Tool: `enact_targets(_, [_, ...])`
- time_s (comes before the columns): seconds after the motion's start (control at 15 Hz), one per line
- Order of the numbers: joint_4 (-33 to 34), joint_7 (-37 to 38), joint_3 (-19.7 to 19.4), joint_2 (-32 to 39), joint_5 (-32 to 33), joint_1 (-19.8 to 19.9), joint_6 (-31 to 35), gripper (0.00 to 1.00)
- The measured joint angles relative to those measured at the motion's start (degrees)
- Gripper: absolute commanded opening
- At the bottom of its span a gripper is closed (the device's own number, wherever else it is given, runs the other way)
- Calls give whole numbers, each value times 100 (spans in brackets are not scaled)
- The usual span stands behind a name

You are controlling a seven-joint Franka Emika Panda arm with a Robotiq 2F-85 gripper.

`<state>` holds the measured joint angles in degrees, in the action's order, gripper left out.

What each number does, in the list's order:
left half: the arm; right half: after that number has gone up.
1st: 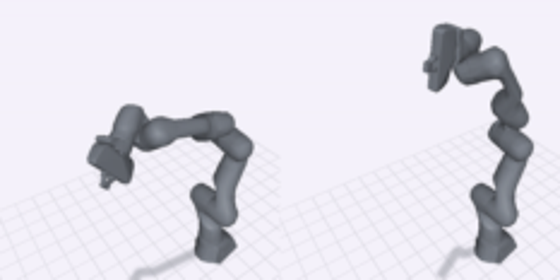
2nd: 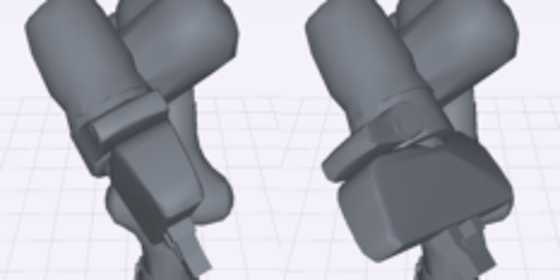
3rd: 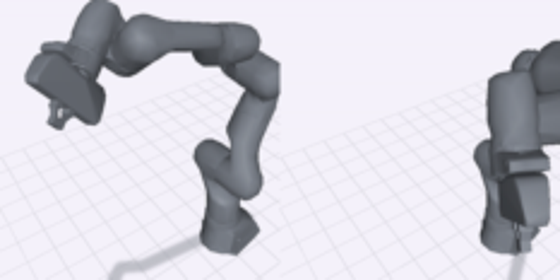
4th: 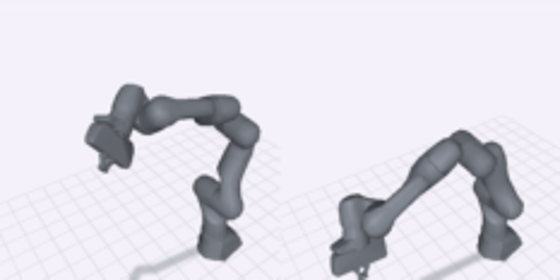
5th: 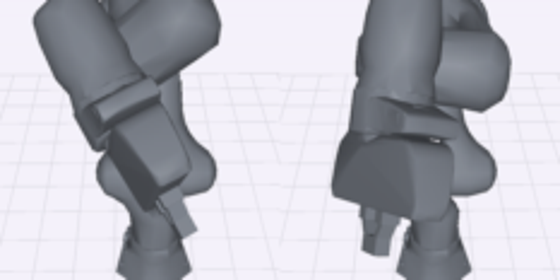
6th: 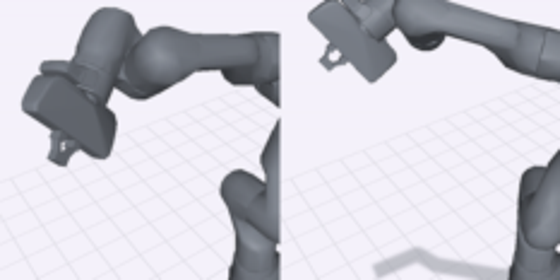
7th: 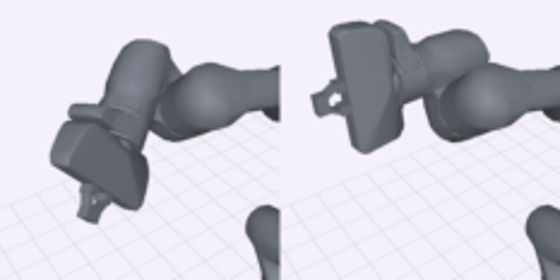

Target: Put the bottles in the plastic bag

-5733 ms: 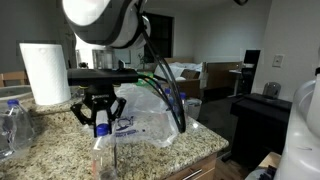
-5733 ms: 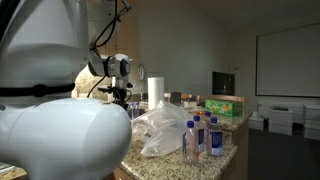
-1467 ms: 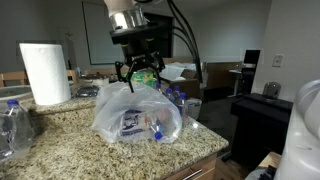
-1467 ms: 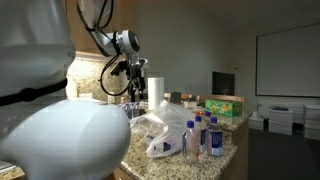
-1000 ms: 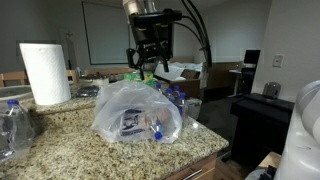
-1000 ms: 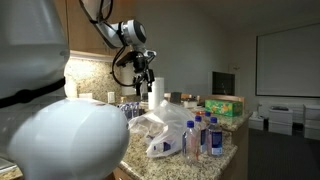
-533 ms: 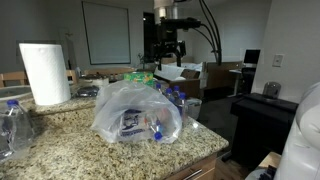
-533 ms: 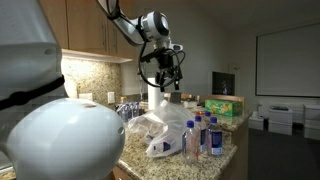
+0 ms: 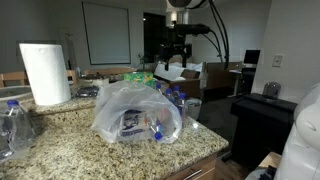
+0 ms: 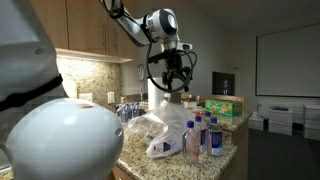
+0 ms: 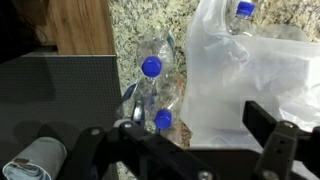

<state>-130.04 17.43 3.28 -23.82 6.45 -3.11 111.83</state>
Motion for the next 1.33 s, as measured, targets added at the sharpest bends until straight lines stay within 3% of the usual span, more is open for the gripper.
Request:
enact_targets(0.6, [-40, 4, 74, 226, 140, 196, 422, 100])
enact_targets(1.0, [-244, -81, -150, 759, 153, 366, 764, 100])
enact_targets(1.33, [-356, -618, -475, 1019, -22, 388, 730, 100])
